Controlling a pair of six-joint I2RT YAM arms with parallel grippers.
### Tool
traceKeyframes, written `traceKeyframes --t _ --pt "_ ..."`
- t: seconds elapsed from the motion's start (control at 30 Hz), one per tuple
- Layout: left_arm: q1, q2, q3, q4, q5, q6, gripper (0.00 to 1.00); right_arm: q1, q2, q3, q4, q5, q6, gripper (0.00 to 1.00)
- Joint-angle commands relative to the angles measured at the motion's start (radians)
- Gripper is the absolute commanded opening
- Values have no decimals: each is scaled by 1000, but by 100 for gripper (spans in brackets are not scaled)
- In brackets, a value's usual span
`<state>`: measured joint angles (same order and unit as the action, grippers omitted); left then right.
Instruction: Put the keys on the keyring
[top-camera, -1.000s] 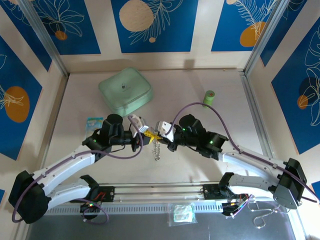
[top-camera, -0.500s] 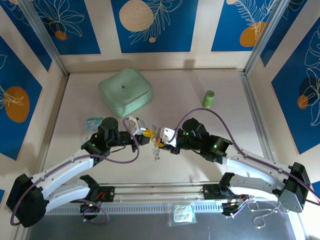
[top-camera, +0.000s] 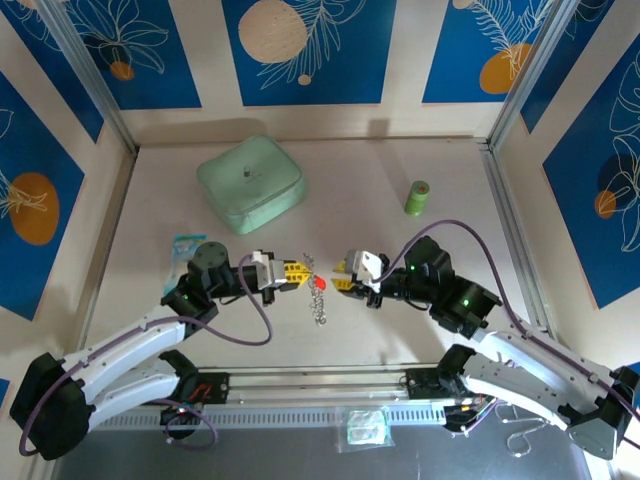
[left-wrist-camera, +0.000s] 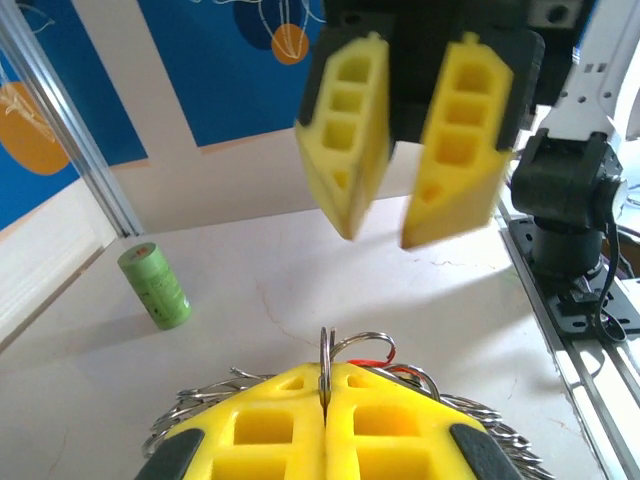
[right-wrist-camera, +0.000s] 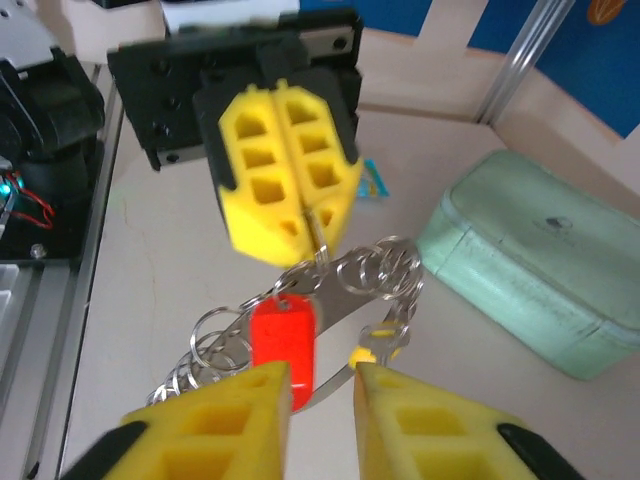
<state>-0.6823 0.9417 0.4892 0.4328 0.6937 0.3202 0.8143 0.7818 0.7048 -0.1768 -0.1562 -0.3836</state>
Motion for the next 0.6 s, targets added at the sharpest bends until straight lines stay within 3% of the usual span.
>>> traceKeyframes --t 0.0,0.23,0.57 --pt "-2 -6 -3 73 75 71 0 -14 16 8 50 -118 22 18" --pt "-2 7 -12 110 101 44 0 4 133 74 75 -150 46 15" --pt "-2 22 -15 127 112 28 0 17 186 80 95 -153 45 17"
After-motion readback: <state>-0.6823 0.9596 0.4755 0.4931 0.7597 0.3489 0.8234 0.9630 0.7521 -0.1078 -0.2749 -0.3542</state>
